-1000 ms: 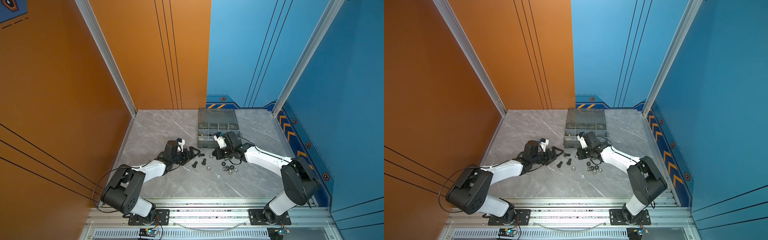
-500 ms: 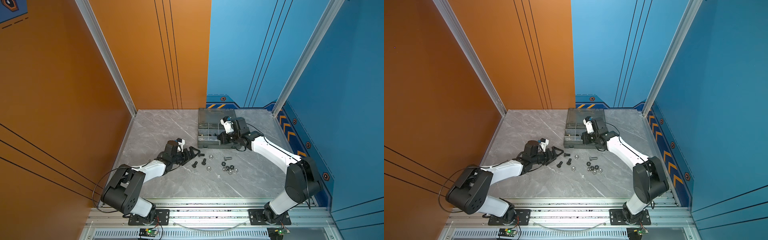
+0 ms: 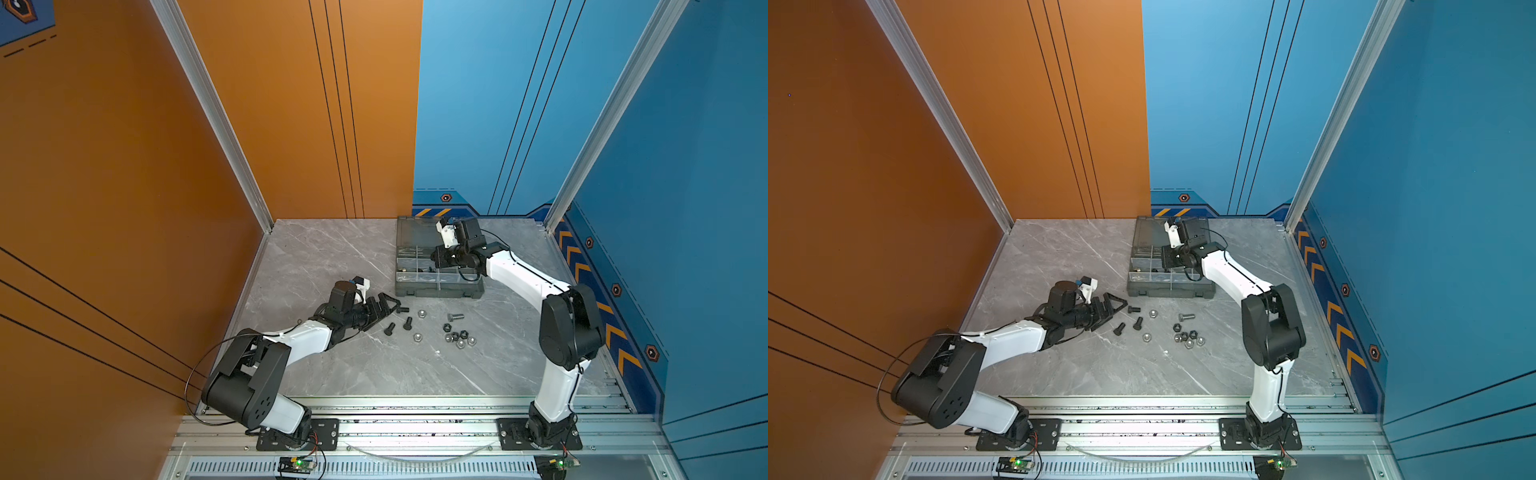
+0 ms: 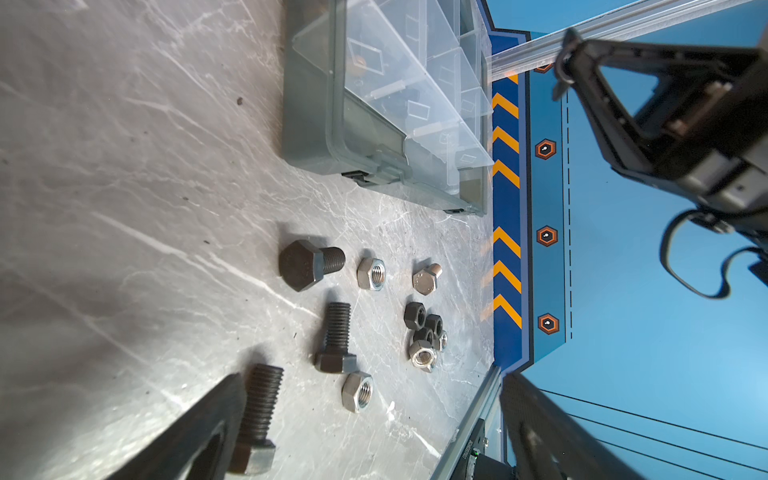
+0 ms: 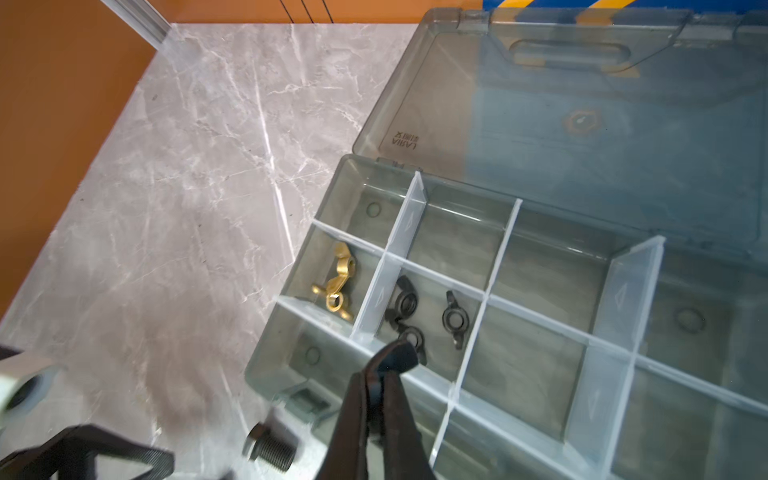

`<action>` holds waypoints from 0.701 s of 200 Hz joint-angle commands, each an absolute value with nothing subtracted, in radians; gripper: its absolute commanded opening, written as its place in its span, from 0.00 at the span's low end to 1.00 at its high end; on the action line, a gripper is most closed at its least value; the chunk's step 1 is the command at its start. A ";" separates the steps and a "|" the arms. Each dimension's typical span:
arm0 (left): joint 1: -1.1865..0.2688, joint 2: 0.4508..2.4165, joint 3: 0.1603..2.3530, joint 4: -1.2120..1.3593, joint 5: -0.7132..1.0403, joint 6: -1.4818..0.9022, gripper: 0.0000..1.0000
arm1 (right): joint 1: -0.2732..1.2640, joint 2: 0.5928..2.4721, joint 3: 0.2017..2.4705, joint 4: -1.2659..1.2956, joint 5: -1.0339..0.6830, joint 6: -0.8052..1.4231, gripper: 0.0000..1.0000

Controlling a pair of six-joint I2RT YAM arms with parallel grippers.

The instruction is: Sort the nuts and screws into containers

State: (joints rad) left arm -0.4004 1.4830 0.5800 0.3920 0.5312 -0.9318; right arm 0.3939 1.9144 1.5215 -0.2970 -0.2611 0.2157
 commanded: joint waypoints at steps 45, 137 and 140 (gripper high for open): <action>-0.397 1.473 0.585 0.379 0.522 -0.913 0.98 | 0.396 2.067 1.621 -0.279 -0.258 0.265 0.00; -0.396 1.459 0.571 0.378 0.514 -0.914 0.98 | 0.397 2.132 1.609 -0.291 -0.259 0.259 0.01; -0.396 1.459 0.571 0.379 0.515 -0.914 0.98 | 0.398 2.132 1.609 -0.293 -0.260 0.261 0.01</action>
State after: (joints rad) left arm -0.4004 1.4799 0.5789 0.3920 0.5312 -0.9318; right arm 0.3943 2.1315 1.5978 -0.2932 -0.2584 0.2512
